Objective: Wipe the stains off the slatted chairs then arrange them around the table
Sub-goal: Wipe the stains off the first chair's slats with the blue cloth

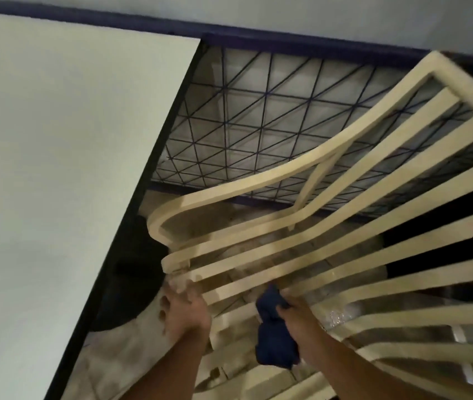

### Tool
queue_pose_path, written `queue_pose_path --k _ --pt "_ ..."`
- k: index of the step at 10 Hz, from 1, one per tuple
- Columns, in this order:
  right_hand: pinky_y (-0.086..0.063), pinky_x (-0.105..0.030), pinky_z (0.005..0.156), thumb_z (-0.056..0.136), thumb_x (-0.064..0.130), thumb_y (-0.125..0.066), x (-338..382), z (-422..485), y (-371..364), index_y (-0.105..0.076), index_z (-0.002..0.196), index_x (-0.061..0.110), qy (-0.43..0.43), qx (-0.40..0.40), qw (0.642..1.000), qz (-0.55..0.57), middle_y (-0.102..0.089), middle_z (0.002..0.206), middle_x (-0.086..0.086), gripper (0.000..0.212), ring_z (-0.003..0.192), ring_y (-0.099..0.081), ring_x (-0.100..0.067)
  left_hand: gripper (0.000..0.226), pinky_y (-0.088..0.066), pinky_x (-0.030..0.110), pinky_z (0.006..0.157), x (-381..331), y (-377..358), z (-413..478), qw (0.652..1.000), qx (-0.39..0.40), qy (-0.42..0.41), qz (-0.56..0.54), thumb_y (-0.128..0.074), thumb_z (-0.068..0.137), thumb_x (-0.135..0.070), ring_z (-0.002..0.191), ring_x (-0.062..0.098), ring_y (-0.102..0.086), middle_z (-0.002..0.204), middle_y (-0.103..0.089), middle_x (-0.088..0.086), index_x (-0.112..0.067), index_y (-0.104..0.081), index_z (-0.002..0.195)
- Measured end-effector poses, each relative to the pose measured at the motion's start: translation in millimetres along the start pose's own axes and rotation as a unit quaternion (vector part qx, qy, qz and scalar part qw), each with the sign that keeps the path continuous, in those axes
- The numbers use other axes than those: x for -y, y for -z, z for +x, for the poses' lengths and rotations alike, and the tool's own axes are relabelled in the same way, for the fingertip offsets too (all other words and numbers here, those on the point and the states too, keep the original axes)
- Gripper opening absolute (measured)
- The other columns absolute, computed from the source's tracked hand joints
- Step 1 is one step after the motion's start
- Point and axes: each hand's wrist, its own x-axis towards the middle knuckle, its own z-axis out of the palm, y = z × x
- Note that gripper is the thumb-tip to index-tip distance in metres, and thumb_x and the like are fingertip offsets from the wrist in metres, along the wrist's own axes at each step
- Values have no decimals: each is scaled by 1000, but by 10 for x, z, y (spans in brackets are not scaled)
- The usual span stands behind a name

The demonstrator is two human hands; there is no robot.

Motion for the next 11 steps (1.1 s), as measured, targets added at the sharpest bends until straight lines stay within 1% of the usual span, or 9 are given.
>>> queue_pose_path --k 1,2,3,4,5,6,8,10,11 --pt "-55 -54 83 75 17 -88 -129 -792 166 -63 96 15 -143 85 951 262 -72 100 -23 32 88 -70 -35 29 -47 49 105 113 371 -718 991 89 38 -92 -51 104 -33 114 33 -61 129 -64 13 -20 -63 128" --pt "-48 -44 68 62 15 -98 31 -1280 307 -67 100 1 -131 101 936 310 -69 73 -19 51 67 -66 -33 16 -54 42 91 108 610 -1079 971 184 45 -145 -57 101 -16 92 26 -66 104 -72 13 -18 -73 100" --pt "-55 -40 66 92 4 -61 388 -2100 218 -51 136 -15 -54 101 936 333 -70 89 -25 49 76 -67 -40 28 -47 33 66 -123 1171 -1678 942 267 100 -178 -57 103 -27 76 24 -62 92 -71 14 -4 -72 106" --pt "-59 -44 78 95 8 -62 694 -2579 147 -54 140 0 -15 138 926 352 -72 115 -23 46 99 -72 -41 47 -51 32 66 -513 1608 -1871 903 351 131 -209 -55 103 -46 78 26 -69 94 -74 14 -3 -74 106" --pt "-56 -51 93 97 12 -66 1113 -3274 70 -56 137 19 67 137 925 348 -72 124 -12 42 111 -70 -34 44 -57 35 78 -873 2303 -2128 878 413 24 -240 -56 103 -43 85 24 -74 95 -78 15 -3 -76 99" --pt "-58 -48 91 96 11 -67 1318 -3607 0 -55 137 25 113 141 927 328 -73 122 -8 45 111 -71 -29 34 -56 40 88 -974 2697 -2223 888 404 -79 -208 -58 103 -33 96 28 -73 104 -77 16 -3 -74 108" --pt "-55 -57 97 91 9 -73 1634 -4518 -313 -51 138 30 166 177 922 302 -71 124 -13 56 112 -70 -33 20 -57 39 86 -823 3684 -2551 886 317 -284 -183 -51 107 -32 101 25 -71 105 -75 3 -20 -67 112" --pt "-45 -57 110 77 30 -89 1408 -5096 -605 -55 138 8 96 255 906 323 -68 130 -17 73 123 -63 -38 20 -60 34 82 -486 4281 -2993 876 293 -290 -251 -52 107 -26 97 21 -73 101 -77 -1 -18 -69 112" --pt "-48 -49 109 86 34 -80 1149 -5376 -693 -57 136 3 98 271 915 283 -68 128 -20 63 121 -64 -36 21 -59 41 87 -175 4387 -3252 879 301 -272 -249 -55 106 -26 96 25 -74 101 -78 4 -16 -72 112"
